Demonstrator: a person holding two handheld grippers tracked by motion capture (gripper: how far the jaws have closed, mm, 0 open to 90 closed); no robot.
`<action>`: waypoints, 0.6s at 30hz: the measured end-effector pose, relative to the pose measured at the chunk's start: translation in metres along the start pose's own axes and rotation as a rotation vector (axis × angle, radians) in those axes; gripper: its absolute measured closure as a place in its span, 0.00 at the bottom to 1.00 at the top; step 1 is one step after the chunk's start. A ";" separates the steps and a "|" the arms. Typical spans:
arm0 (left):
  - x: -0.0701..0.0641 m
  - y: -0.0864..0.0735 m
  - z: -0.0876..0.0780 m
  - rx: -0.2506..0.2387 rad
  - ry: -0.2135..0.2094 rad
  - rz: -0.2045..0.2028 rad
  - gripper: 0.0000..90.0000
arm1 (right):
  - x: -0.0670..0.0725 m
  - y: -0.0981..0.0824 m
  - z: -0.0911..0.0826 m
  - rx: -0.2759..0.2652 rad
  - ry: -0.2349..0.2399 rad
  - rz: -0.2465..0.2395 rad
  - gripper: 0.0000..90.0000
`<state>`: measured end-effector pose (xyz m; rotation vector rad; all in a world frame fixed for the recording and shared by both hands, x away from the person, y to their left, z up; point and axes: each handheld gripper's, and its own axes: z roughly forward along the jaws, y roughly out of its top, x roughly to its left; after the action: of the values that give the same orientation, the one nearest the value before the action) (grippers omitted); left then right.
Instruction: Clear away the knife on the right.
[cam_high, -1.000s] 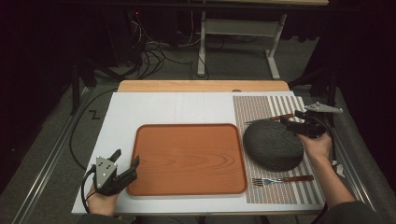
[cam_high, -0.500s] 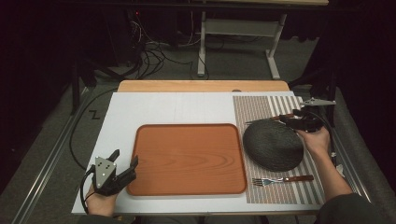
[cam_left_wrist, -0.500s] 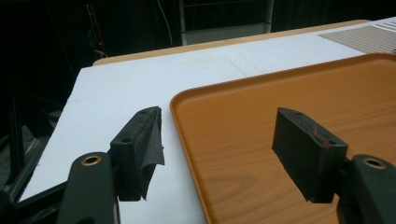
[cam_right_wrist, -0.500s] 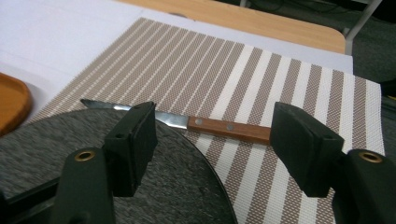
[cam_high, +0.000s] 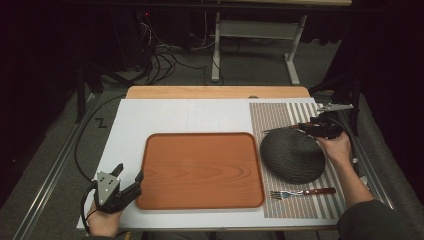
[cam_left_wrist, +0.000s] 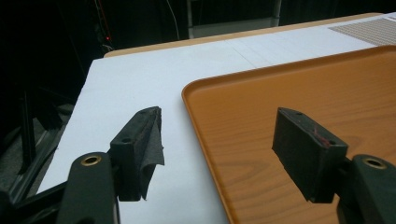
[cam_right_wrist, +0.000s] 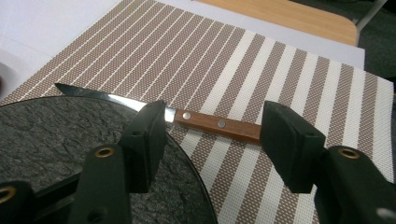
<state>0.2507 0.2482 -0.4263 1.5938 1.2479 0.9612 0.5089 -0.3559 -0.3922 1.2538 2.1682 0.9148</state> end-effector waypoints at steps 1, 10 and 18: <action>0.000 0.000 -0.001 0.001 0.001 0.001 0.37 | -0.001 0.002 0.003 0.017 0.002 -0.006 0.49; 0.003 -0.003 -0.007 0.003 0.019 -0.007 0.37 | -0.008 0.007 0.021 0.076 -0.004 -0.008 0.49; 0.003 -0.004 -0.010 0.005 0.027 -0.010 0.37 | -0.014 0.015 0.028 0.094 0.014 0.010 0.49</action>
<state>0.2409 0.2533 -0.4271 1.5818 1.2764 0.9773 0.5429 -0.3539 -0.3995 1.3067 2.2412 0.8361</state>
